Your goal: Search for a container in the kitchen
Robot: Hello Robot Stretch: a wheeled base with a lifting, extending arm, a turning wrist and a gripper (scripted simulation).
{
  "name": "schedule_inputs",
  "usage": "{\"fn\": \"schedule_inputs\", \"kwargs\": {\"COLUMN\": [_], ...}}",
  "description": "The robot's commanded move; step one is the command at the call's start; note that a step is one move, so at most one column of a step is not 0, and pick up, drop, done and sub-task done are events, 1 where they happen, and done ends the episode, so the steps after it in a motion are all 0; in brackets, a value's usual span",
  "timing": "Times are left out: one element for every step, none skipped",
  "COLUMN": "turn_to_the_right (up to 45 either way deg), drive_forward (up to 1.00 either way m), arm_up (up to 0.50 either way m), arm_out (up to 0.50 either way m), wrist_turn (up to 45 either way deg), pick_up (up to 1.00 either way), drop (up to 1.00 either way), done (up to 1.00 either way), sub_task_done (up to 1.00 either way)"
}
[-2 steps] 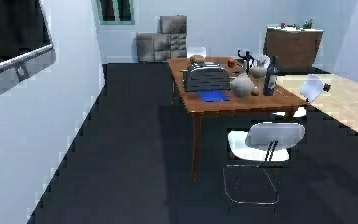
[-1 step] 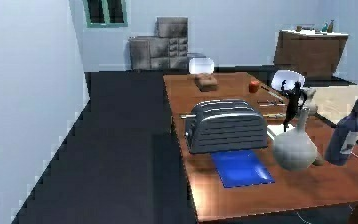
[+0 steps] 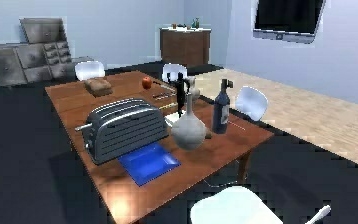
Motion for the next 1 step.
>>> {"fn": "schedule_inputs", "kwargs": {"turn_to_the_right": [0.0], "drive_forward": [0.00], "arm_up": [0.00], "arm_out": [0.00], "wrist_turn": [0.0], "pick_up": [0.00], "drop": [0.00], "done": [1.00], "sub_task_done": [0.00]}}
